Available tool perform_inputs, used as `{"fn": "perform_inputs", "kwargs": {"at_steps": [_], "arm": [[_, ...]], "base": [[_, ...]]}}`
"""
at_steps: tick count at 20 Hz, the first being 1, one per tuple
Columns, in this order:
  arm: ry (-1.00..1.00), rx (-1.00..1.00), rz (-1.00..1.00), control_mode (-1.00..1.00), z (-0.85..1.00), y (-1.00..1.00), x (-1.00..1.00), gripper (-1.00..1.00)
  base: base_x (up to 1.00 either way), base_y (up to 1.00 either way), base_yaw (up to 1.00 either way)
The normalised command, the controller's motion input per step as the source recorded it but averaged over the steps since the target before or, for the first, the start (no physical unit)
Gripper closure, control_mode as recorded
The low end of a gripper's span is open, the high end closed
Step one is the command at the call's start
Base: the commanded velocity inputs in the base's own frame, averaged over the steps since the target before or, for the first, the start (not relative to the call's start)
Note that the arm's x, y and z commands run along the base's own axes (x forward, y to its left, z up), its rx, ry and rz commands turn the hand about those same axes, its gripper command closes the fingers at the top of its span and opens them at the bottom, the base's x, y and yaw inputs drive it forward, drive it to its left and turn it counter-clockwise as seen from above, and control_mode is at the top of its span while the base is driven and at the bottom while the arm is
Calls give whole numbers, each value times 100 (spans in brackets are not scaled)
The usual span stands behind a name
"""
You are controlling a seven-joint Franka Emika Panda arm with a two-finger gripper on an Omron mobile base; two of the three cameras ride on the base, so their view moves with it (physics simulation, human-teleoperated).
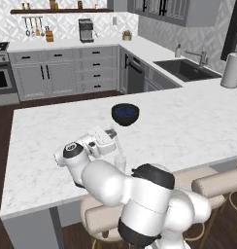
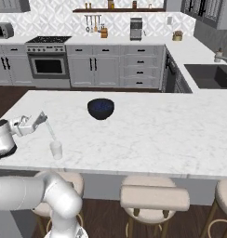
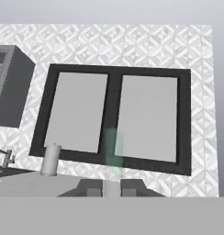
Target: Take a straw from the drawer in front and place it inside the glass cup on the dining counter.
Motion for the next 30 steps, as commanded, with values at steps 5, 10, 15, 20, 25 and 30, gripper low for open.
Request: {"fn": "perform_inputs", "kwargs": {"at_steps": [5,10,15,20,25,30], "arm": [[-15,3,0,-100,-16,0,0,100],[-5,12,0,-100,-18,0,0,100],[-2,14,0,-100,-18,0,0,100],[-3,9,0,-100,-8,0,-12,100],[-6,3,-3,-100,0,-7,-47,100],[-2,0,-9,-100,0,-23,-24,100]], "base": [[0,0,0],[0,0,0],[0,0,0],[0,0,0],[0,0,0],[0,0,0]]}}
